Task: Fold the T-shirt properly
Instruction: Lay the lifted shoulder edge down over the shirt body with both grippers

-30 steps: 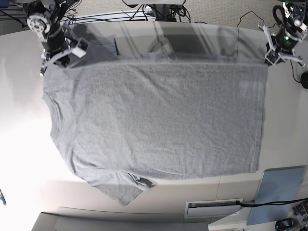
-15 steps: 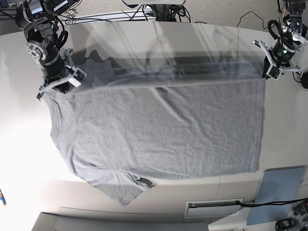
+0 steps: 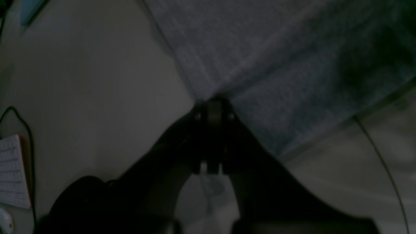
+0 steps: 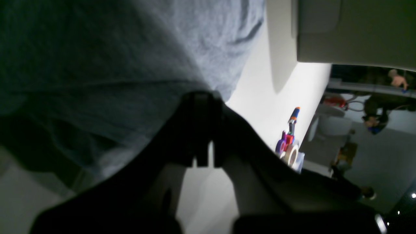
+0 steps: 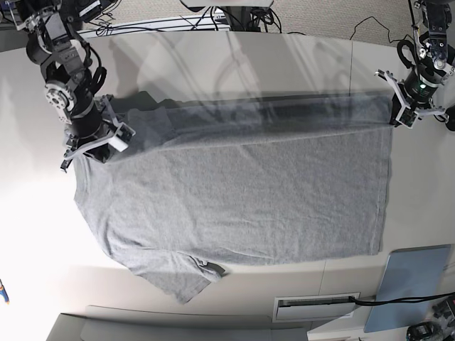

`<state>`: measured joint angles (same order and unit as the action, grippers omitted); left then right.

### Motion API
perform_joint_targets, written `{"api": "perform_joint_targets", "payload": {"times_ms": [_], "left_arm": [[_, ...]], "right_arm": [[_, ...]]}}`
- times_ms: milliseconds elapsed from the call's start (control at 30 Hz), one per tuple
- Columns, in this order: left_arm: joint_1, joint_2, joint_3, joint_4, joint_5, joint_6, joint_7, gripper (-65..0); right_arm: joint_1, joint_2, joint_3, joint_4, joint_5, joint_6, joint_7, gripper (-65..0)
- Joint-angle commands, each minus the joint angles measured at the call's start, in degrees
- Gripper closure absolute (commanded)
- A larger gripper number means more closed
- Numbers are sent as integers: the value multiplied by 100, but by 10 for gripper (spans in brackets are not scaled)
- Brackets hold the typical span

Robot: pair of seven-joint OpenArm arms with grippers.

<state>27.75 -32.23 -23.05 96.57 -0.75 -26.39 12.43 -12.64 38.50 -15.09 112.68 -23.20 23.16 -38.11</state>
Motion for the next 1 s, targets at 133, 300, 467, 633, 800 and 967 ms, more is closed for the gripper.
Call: {"api": "perform_joint_targets", "payload": {"times_ms": [133, 300, 467, 633, 800, 967], "left_arm": [[-72, -111, -70, 63, -37, 85, -81, 0], [-127, -114, -70, 63, -37, 83, -81, 0], [-127, -114, -70, 63, -37, 85, -83, 0], [-177, -114, -70, 63, -37, 85, -87, 0], [-369, -114, -70, 63, -37, 44, -79, 0], [-415, -129, -70, 63, -37, -63, -87, 0]], "right_arm": [[328, 85, 48, -249, 179, -103, 195, 0], [573, 85, 39, -293, 190, -87, 214, 0], [695, 83, 39, -293, 463, -17, 212, 0], [695, 52, 39, -293, 564, 20, 210, 0], [695, -24, 39, -293, 581, 26, 184, 0], [695, -26, 39, -293, 581, 24, 170, 0]]}}
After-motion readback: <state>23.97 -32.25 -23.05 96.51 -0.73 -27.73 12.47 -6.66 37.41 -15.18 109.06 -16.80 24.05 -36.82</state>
